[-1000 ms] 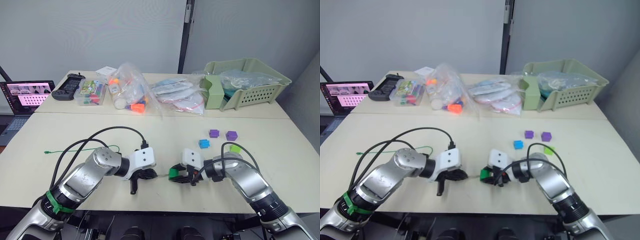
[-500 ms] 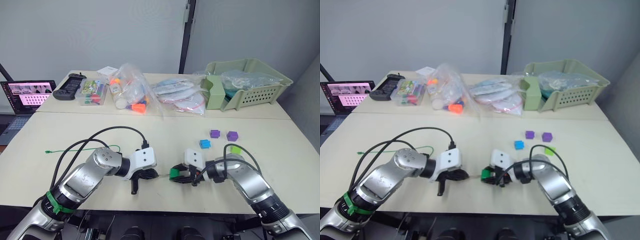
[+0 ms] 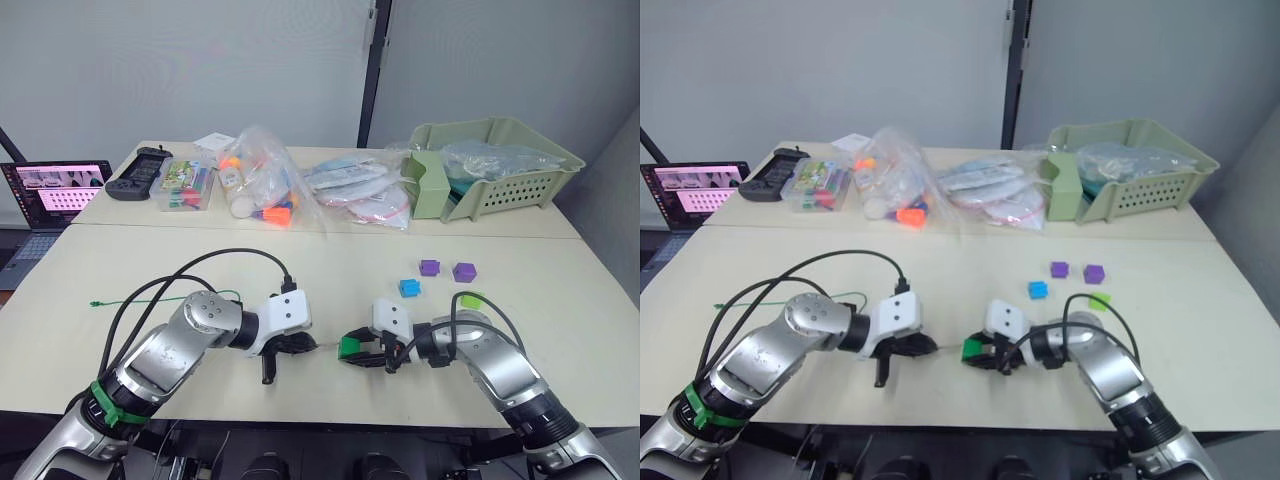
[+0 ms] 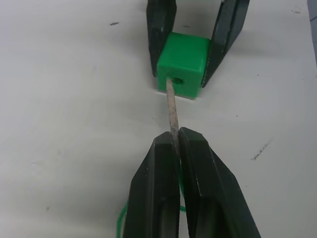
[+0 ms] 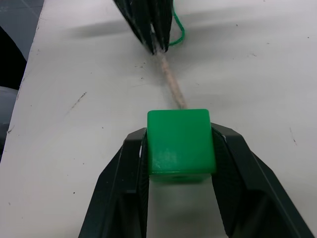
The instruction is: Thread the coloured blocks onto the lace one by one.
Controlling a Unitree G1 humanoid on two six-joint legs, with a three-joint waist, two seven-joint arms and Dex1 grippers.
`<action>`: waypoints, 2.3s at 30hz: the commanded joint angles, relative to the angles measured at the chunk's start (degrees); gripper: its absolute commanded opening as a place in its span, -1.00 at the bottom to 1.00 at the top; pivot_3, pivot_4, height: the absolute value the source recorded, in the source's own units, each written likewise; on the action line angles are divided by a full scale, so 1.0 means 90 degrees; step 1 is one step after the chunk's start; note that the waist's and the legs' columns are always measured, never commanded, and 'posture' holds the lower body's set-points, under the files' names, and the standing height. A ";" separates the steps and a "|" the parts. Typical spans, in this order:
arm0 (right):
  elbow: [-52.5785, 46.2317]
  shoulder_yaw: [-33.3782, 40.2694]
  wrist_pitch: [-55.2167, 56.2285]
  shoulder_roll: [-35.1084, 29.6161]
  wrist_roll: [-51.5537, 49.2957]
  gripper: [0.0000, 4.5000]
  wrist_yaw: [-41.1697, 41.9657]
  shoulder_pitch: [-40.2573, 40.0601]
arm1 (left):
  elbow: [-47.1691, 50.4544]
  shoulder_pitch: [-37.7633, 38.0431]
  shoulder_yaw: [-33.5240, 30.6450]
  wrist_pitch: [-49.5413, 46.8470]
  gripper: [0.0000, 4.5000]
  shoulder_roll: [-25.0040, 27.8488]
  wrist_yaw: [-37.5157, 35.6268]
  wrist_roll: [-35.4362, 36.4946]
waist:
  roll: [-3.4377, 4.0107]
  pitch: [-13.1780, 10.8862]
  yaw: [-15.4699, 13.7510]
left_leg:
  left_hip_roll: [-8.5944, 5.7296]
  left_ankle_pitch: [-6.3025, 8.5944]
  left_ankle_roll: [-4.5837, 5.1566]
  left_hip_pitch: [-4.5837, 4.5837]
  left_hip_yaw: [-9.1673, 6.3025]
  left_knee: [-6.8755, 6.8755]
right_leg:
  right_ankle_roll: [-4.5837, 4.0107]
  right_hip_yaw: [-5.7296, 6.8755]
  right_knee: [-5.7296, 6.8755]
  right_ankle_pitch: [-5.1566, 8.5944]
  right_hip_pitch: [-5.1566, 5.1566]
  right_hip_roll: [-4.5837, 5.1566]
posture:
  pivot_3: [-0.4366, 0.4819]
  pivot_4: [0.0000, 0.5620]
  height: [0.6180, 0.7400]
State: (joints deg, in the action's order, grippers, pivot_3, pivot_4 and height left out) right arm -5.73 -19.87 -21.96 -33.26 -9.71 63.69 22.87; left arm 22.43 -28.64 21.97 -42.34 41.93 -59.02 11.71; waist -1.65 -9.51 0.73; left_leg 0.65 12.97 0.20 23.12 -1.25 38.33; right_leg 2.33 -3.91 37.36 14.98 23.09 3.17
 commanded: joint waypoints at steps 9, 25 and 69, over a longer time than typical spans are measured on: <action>0.0005 -0.0319 -0.0363 -0.0134 0.0193 -0.47 0.0049 -0.0069 | 0.0027 -0.0256 0.0213 -0.0022 -1.00 -0.0086 -0.0238 0.0025 | 0.0000 0.0000 -0.0013 | 0.0003 0.0000 0.0000 0.0002 0.0001 0.0000 | 0.0000 0.0001 -0.0021 0.0000 -0.0008 -0.0002 | -0.05 -0.47 1.00; -0.0045 -0.0336 -0.0279 -0.0144 0.0175 -0.47 0.0113 -0.0071 | -0.0128 -0.0226 0.0172 0.0327 -1.00 -0.0124 -0.0433 0.0086 | 0.0000 0.0000 -0.0012 | 0.0002 0.0000 0.0000 0.0004 0.0002 0.0000 | 0.0000 0.0001 -0.0022 0.0000 -0.0007 -0.0001 | -0.05 -0.47 1.00; -0.0500 -0.0277 -0.0607 -0.0086 0.0205 -0.47 -0.0120 -0.0216 | -0.2171 0.0074 0.0019 0.2226 0.31 -0.0964 -0.0778 -0.0601 | 0.0013 0.0010 0.0017 | -0.0008 0.0001 0.0001 -0.0036 -0.0018 -0.0004 | 0.0015 0.0023 -0.0039 0.0007 -0.0071 0.0009 | -0.05 -0.47 1.00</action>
State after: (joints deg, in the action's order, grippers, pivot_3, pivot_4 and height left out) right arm -10.02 -20.55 -26.23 -33.87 -8.02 62.20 22.06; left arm 2.53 -27.76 22.88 -23.54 33.22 -66.49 6.68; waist -1.53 -9.43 0.88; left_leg 0.59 12.98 0.21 22.80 -1.41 38.30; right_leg 2.45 -3.70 37.01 15.04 22.46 3.25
